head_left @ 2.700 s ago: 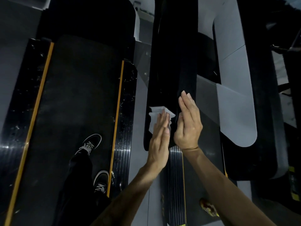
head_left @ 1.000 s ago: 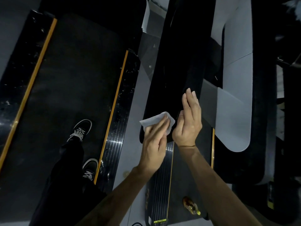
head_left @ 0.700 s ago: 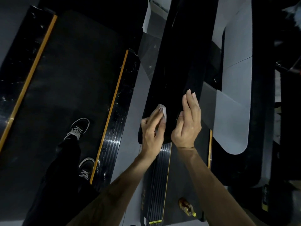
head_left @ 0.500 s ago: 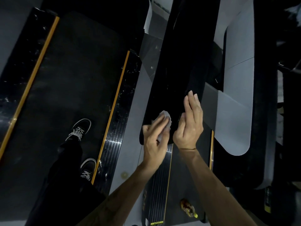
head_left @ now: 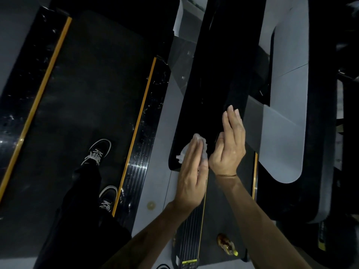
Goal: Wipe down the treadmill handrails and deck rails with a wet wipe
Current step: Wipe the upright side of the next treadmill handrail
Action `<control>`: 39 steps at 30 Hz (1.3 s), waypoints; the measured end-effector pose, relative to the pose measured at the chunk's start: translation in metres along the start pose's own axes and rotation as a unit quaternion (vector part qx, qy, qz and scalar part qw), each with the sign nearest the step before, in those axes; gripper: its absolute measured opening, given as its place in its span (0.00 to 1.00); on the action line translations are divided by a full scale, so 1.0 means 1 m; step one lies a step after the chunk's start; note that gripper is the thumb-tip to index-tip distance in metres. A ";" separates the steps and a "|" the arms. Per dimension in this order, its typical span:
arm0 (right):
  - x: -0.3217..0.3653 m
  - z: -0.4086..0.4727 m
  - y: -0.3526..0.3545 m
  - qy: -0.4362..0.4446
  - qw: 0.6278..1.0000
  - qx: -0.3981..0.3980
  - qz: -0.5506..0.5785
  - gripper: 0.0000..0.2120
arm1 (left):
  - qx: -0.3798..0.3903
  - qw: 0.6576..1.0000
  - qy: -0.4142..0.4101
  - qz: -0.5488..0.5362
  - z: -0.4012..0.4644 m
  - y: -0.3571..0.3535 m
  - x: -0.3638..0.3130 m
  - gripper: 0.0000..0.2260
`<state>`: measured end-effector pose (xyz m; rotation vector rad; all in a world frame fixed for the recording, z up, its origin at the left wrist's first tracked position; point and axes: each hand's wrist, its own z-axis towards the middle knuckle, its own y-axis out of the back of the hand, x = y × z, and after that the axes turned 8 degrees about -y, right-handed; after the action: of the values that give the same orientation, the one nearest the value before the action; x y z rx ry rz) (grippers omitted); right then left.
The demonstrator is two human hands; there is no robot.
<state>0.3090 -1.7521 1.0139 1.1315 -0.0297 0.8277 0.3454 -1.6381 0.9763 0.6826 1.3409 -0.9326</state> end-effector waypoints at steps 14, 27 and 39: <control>0.004 0.001 0.003 -0.002 1.000 0.008 -0.011 0.23 | 0.028 0.997 0.069 0.002 -0.010 0.010 0.000 0.23; 0.006 0.002 0.004 -0.002 1.000 0.016 -0.022 0.23 | 0.015 0.996 0.093 -0.005 0.001 0.008 0.006 0.23; 0.005 0.010 0.014 0.028 0.988 0.113 -0.098 0.26 | 0.029 0.998 0.052 -0.032 -0.003 0.013 0.015 0.22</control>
<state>0.3081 -1.7546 1.0318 1.3000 0.2242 0.6978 0.3549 -1.6320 0.9595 0.7452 1.4393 -1.0006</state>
